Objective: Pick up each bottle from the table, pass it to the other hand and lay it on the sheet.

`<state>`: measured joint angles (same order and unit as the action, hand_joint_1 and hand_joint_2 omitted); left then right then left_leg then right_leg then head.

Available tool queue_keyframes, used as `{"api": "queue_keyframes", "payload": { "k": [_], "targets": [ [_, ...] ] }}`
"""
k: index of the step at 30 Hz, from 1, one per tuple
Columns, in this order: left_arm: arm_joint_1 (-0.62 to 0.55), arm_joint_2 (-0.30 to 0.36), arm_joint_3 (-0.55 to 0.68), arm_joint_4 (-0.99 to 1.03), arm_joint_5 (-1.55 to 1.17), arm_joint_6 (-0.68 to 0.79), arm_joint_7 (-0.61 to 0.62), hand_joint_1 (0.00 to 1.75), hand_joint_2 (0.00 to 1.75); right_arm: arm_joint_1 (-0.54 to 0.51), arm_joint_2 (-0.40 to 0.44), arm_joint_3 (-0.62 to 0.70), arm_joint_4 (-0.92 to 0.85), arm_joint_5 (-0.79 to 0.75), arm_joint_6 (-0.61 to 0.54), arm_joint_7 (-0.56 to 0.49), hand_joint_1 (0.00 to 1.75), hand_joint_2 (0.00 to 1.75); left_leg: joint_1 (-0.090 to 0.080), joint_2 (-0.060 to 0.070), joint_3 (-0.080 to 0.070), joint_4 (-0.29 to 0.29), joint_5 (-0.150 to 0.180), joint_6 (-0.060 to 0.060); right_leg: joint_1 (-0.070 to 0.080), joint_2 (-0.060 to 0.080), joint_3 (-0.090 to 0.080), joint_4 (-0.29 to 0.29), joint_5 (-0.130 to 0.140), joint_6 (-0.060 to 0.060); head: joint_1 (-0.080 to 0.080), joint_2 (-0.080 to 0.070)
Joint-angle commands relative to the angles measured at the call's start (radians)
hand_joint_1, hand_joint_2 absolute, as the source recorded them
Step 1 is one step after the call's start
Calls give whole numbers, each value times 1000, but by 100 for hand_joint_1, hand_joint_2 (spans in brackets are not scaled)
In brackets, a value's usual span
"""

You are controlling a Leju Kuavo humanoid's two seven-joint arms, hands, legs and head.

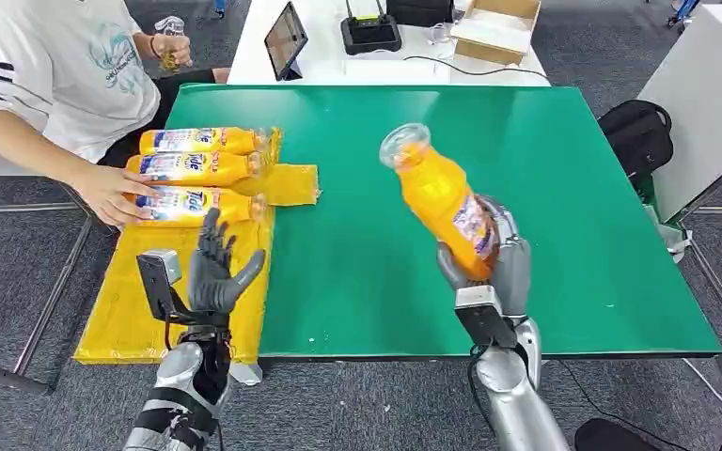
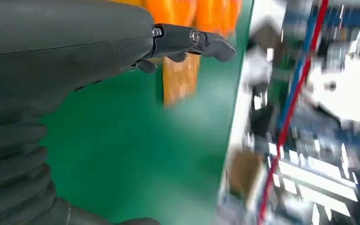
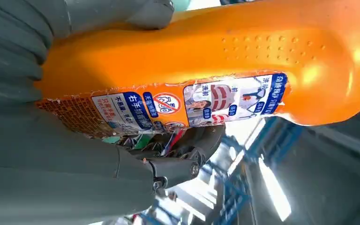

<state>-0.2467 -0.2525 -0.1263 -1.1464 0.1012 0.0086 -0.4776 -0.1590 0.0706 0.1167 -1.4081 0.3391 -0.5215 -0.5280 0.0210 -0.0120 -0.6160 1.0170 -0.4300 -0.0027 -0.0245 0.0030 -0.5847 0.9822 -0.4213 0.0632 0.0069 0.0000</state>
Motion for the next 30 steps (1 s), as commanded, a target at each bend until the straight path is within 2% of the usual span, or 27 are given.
{"api": "queue_keyframes", "payload": {
  "k": [1,8,12,22,26,30],
  "targets": [
    [29,40,-151,-89,64,-115,28,0,175,4,48,-60,32,-21,33,-43,175,175,0,1,2,-1,-1,1,1,0,2,-1,0,-2,0,0],
    [31,41,-179,-97,56,-127,23,0,175,6,70,-19,91,-3,54,-62,175,175,0,2,2,-1,-1,1,1,1,1,-1,0,-2,0,0],
    [21,30,-203,-78,54,-141,24,0,175,-22,111,44,194,26,65,-77,175,175,1,5,4,-1,-1,1,1,3,3,-2,0,-3,0,0],
    [19,29,-205,-72,54,-140,24,0,175,-27,117,50,204,31,57,-76,175,175,0,4,2,-1,-1,1,1,2,2,-1,0,-3,0,0],
    [6,18,-214,-37,74,-161,42,0,175,-38,139,166,262,139,24,-76,175,175,0,3,1,-1,-1,0,1,2,0,-1,0,-2,0,0],
    [-9,12,-228,-17,71,-161,40,0,175,-47,180,261,336,150,21,-59,175,175,1,4,2,-1,-1,0,1,3,1,0,0,-3,0,0]
  ]
}}
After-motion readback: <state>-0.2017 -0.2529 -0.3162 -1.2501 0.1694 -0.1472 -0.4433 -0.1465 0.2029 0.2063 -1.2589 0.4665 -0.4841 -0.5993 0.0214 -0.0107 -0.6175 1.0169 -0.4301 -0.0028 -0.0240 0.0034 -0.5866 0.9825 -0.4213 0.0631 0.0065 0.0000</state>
